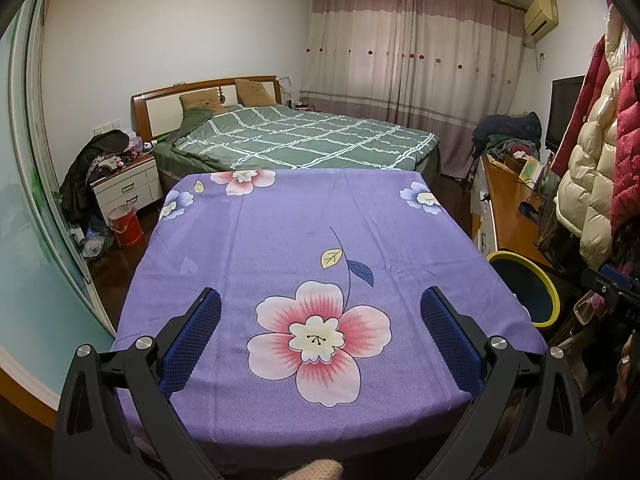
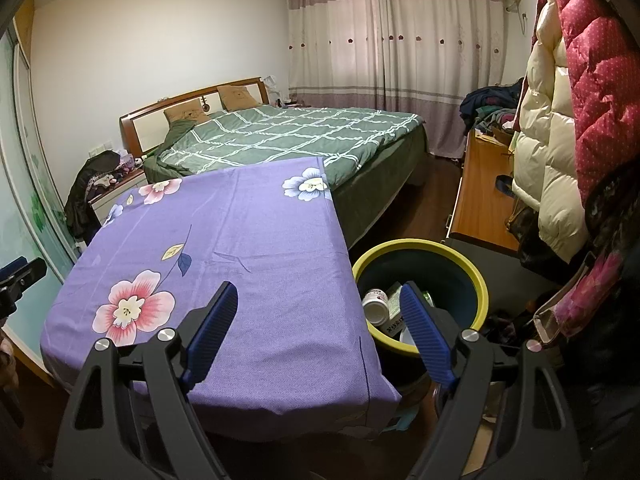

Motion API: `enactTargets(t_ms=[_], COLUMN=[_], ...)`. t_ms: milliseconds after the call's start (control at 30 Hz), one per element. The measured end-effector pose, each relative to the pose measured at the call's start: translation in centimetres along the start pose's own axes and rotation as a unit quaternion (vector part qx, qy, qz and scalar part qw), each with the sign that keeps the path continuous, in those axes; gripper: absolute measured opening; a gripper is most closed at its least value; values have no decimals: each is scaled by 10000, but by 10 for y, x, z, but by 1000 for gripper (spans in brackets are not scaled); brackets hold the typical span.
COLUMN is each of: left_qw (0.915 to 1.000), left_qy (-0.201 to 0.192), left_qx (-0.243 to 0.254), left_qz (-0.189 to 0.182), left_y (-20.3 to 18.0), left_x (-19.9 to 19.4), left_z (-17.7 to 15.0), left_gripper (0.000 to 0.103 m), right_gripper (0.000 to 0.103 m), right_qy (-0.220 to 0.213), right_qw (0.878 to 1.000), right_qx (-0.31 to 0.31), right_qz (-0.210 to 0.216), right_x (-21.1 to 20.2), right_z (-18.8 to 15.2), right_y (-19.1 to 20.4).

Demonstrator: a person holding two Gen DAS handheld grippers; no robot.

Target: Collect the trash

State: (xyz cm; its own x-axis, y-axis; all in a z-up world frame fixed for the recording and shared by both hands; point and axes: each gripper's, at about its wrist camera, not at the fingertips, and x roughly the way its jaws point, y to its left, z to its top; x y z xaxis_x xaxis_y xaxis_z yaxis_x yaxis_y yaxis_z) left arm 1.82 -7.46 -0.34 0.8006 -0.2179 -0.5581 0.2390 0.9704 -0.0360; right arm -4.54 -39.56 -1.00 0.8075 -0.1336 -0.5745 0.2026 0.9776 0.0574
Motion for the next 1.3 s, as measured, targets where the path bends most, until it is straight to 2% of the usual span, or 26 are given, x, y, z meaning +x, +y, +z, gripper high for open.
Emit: enactTargets(t_ms=[467, 633, 1300], left_qw=[10000, 9999, 9999], left_qy=[30, 100, 161], left_qx=[11, -21, 26], left_qz=[-4, -110, -19], left_y=[0, 2, 3], left_x=[1, 4, 15], left_z=[0, 0, 5], left_gripper=[98, 98, 98], right_gripper=[79, 79, 79], right_qy=[8, 8, 57], right_qw=[10000, 10000, 10000], right_qx=[2, 5, 0], right_qz=[18, 20, 38], right_x=[0, 0, 6], right_z=[0, 0, -3], right_y=[3, 3, 14])
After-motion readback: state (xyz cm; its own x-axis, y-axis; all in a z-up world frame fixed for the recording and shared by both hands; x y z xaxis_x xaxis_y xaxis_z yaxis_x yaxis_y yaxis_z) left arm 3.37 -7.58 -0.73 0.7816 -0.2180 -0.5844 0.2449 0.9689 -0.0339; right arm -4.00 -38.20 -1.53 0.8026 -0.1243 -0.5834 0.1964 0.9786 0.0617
